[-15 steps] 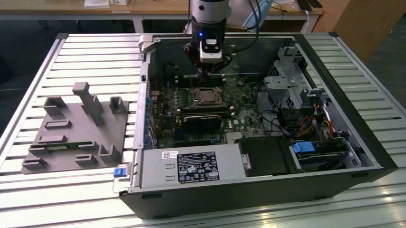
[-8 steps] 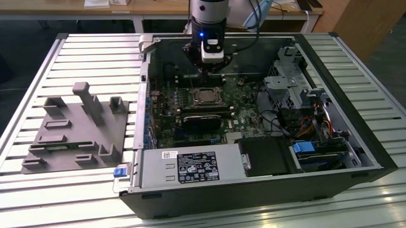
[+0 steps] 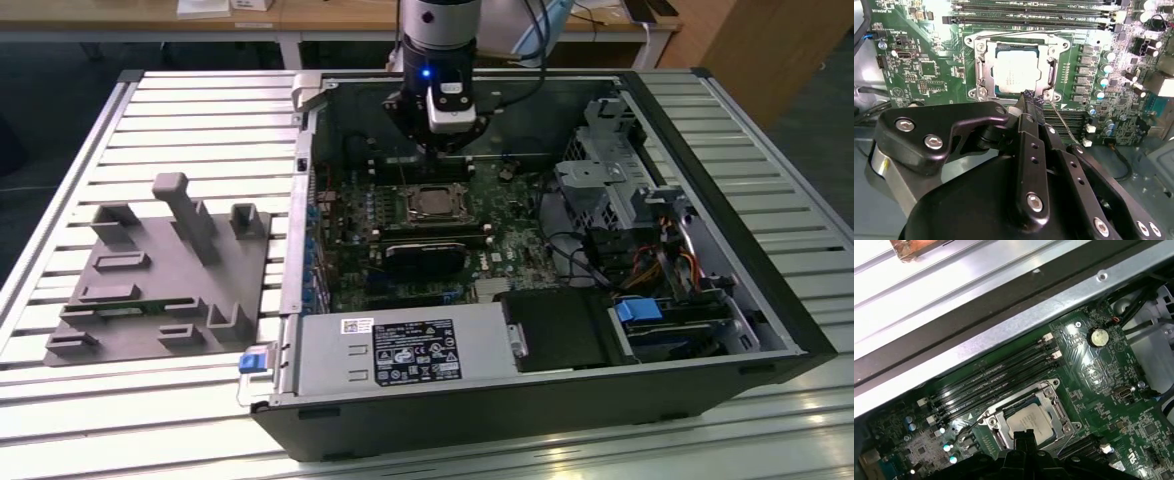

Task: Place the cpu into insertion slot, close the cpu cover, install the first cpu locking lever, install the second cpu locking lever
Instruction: 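Install the first cpu locking lever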

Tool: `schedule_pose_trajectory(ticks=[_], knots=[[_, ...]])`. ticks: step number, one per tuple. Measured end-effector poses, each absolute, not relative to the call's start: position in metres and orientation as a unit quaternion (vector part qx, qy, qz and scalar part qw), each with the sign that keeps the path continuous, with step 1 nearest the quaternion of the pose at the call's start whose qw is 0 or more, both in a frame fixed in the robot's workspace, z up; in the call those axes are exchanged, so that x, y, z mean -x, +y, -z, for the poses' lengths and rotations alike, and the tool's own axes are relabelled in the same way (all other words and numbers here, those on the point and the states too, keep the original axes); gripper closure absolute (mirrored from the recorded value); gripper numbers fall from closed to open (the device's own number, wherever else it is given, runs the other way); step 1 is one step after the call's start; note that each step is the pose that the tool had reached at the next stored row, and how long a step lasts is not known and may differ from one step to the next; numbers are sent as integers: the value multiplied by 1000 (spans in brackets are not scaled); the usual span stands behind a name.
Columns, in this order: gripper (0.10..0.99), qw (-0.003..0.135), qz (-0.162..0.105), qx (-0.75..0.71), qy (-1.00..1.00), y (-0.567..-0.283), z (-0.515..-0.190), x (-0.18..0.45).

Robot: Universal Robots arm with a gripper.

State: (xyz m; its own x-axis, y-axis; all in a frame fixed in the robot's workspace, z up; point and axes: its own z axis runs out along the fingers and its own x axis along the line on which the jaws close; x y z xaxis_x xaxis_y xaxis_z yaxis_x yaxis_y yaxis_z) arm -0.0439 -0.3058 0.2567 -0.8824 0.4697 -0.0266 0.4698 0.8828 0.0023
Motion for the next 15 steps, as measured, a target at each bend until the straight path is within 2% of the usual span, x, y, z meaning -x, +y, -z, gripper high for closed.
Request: schedule_pose_trajectory(ticks=[15], knots=[[980, 13, 2, -198, 980, -306, -257, 48]])
